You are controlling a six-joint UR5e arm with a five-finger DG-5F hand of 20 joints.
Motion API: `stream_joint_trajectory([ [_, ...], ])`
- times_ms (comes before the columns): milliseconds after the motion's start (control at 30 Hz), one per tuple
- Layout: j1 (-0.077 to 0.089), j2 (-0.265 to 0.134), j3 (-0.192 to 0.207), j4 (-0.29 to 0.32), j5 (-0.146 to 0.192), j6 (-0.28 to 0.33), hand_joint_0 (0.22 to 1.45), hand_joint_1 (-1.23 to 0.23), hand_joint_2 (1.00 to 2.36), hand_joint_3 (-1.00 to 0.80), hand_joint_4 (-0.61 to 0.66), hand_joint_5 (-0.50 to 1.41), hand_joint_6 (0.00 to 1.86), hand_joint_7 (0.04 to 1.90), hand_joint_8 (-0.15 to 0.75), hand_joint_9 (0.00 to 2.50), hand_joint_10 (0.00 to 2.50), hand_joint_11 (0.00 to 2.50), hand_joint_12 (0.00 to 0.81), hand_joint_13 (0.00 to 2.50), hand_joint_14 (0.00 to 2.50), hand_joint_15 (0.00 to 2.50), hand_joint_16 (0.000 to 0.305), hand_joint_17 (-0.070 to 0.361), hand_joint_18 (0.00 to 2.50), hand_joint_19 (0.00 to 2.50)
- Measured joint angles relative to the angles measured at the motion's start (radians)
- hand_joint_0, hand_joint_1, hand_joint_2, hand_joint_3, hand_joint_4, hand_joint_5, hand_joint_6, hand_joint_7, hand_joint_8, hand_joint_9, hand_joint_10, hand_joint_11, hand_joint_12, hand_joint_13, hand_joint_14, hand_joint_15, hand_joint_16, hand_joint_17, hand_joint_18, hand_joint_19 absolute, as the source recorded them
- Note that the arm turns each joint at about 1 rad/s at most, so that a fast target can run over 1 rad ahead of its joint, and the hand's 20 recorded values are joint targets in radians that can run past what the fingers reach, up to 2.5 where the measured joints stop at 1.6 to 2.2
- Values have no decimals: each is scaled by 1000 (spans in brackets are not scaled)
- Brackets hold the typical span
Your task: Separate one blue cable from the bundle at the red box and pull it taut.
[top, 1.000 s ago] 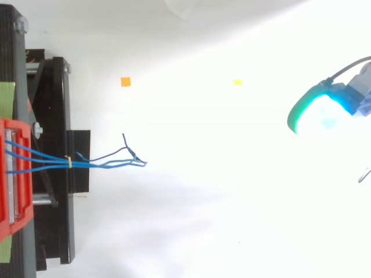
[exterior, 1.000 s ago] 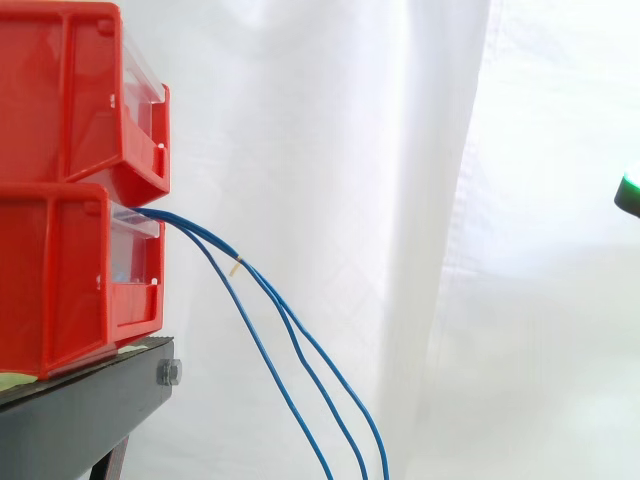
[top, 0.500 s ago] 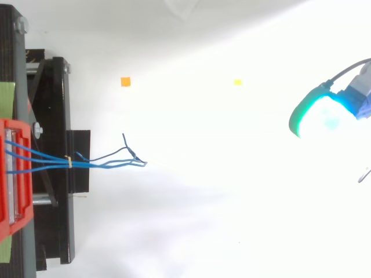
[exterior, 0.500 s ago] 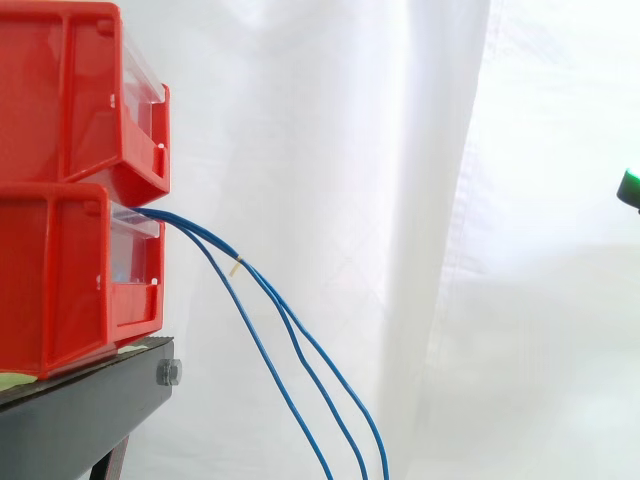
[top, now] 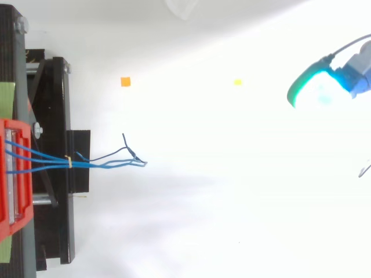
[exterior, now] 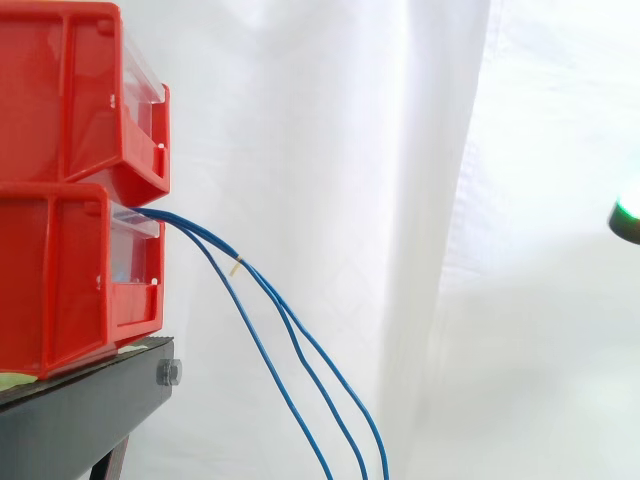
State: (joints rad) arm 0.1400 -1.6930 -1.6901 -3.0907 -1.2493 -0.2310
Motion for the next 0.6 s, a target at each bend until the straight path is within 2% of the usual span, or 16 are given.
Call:
stream_joint_trajectory([
  [100, 0, -12, 0, 72, 30, -75, 551, -623, 1000, -500, 255, -197, 502, 701, 278, 606, 8, 270, 343, 613, 12, 297, 48, 108, 478, 496],
  [200, 3, -43, 6, 151, 46, -147, 552, -626, 1000, -500, 260, -195, 501, 701, 281, 624, 8, 275, 345, 619, 12, 306, 48, 108, 491, 502],
  [267, 5, -81, 27, 208, 50, -180, 552, -627, 1000, -500, 262, -194, 502, 705, 282, 625, 9, 283, 344, 622, 12, 310, 48, 108, 496, 505],
  [333, 5, -113, 54, 233, 50, -193, 552, -626, 1000, -500, 264, -192, 502, 704, 280, 628, 9, 286, 344, 623, 12, 307, 48, 108, 499, 509],
  [467, 4, -184, 121, 231, 38, -203, 553, -628, 1000, -500, 265, -191, 502, 712, 283, 635, 9, 292, 344, 626, 12, 308, 48, 108, 500, 516],
  [600, 4, -244, 184, 202, 27, -217, 553, -629, 1000, -500, 265, -191, 502, 714, 281, 633, 11, 298, 347, 627, 12, 311, 48, 108, 505, 519],
])
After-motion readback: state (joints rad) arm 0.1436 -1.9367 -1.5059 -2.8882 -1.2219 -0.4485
